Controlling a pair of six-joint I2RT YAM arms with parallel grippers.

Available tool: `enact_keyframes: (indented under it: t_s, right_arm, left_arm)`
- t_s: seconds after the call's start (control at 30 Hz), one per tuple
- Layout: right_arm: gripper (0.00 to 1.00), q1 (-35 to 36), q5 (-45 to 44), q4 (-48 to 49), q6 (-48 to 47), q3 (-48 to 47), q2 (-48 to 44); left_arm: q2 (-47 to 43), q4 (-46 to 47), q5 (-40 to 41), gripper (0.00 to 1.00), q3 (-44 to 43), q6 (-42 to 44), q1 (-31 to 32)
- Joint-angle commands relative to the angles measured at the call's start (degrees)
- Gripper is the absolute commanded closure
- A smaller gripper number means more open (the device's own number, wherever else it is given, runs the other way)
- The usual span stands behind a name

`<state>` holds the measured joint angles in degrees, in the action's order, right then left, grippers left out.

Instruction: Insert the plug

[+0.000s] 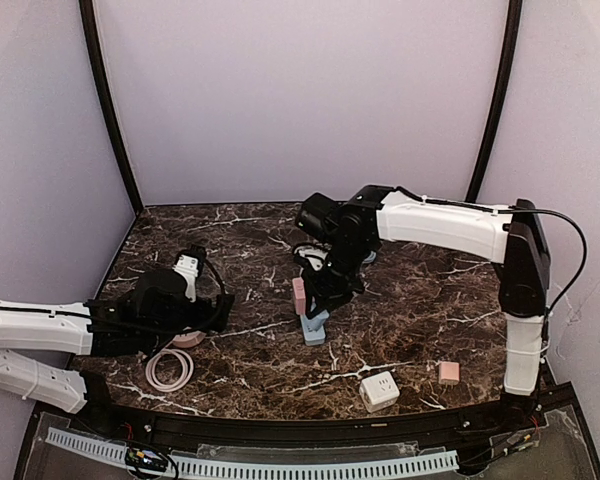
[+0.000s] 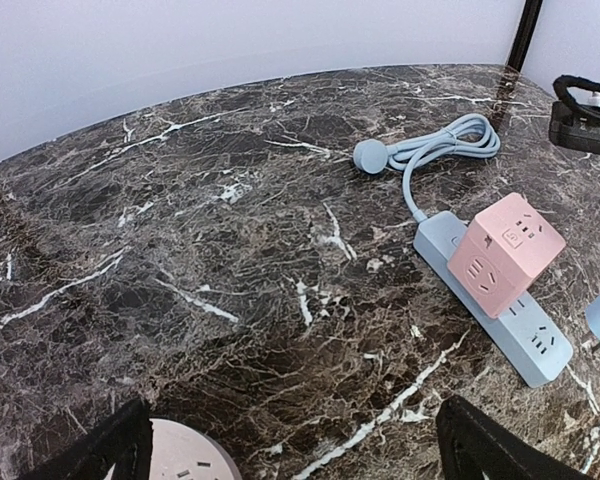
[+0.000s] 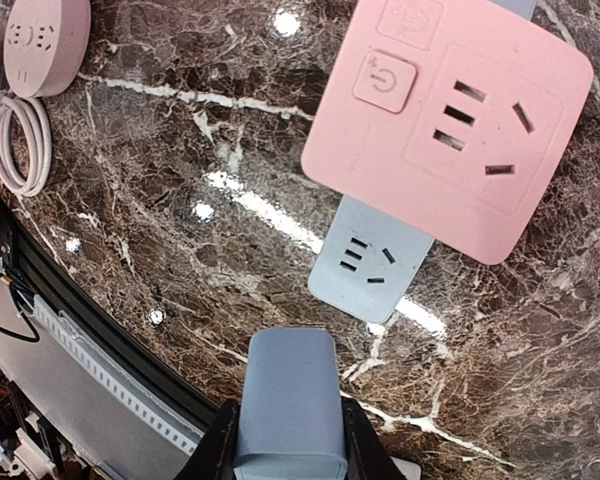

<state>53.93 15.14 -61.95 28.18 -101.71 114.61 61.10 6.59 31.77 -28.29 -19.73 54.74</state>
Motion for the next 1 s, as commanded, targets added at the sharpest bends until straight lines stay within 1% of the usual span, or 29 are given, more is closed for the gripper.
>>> enact_keyframes:
  t_s: [0.0, 0.57, 0.97]
  right_arm:
    - [1.00, 0.34, -1.43, -0.30, 2.03, -1.01, 1.57]
    - [1.00, 0.77, -4.18, -0.49, 3.55, -4.78, 7.41]
    - [1.00, 0.82, -6.20, -1.37, 3.05, -5.43, 7.92]
  left_arm:
    - [-1.40, -0.89, -0.25, 0.01, 1.42, -0.12, -0.35]
    - [-0.89, 0.41, -2.22, 0.01, 1.73, 0.47, -0.34]
    - [-0.90, 0.49, -2.15, 0.01, 1.71, 0.65, -0.40]
